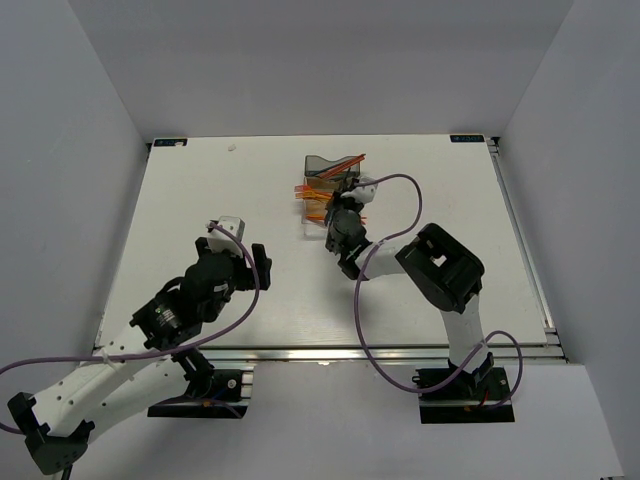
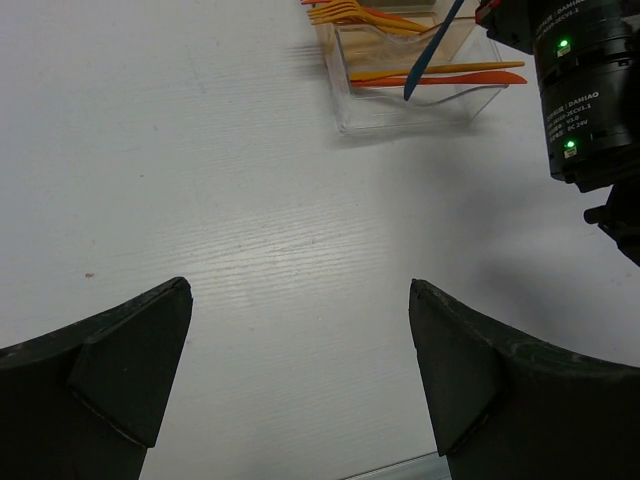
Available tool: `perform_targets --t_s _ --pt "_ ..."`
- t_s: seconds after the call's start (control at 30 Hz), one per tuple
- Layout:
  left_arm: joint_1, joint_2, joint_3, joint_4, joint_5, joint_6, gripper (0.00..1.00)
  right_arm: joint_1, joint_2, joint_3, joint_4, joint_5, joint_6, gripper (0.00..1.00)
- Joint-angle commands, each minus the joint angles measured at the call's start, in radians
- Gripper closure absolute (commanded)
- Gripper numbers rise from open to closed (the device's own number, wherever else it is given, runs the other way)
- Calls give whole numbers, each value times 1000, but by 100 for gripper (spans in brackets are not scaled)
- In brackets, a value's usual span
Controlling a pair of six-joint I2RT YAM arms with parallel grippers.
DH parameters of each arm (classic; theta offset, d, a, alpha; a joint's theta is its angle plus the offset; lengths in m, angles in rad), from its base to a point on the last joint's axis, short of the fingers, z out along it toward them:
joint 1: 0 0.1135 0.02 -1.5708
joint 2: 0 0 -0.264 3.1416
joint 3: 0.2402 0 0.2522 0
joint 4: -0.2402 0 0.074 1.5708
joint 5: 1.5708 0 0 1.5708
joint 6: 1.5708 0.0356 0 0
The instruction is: Sort the eating utensils into containers
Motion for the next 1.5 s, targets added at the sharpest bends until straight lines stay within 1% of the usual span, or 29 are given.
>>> perform_targets --t_s 0.0,0.27,0.47,0.6,0.67,0.7,0.87,0.93,1.07,1.1,1.13,1.37,1.47 --pt "0 -16 -12 17 20 10 2 21 24 45 464 10 3 100" --pt "-1 -27 -15 21 30 13 2 54 54 69 501 61 -13 100" --pt "-1 -27 -15 21 33 13 2 69 77 71 590 118 -50 100" --pt "0 -27 -17 21 38 13 2 71 58 35 622 156 -67 100" --pt "0 -24 -17 21 38 15 2 71 40 3 622 162 -63 97" --pt "-1 -25 -17 21 38 15 2 71 35 -5 622 161 -63 88" --pt "-1 -27 -17 21 40 15 2 71 18 -44 622 168 -57 86" --pt "-1 -25 -17 21 40 15 2 71 11 -55 620 170 -44 77" --pt "0 -19 -17 21 44 15 2 71 -3 -86 622 179 -30 76" --pt "0 -21 -17 21 46 15 2 71 -8 -92 622 181 -24 74" --pt "-1 -18 -17 21 46 15 2 71 -17 -95 622 188 -24 66" --pt "0 -16 -17 21 47 16 2 69 -66 -117 622 188 -33 63" --pt "-1 -18 -17 21 44 15 2 69 -110 -126 622 181 -56 60"
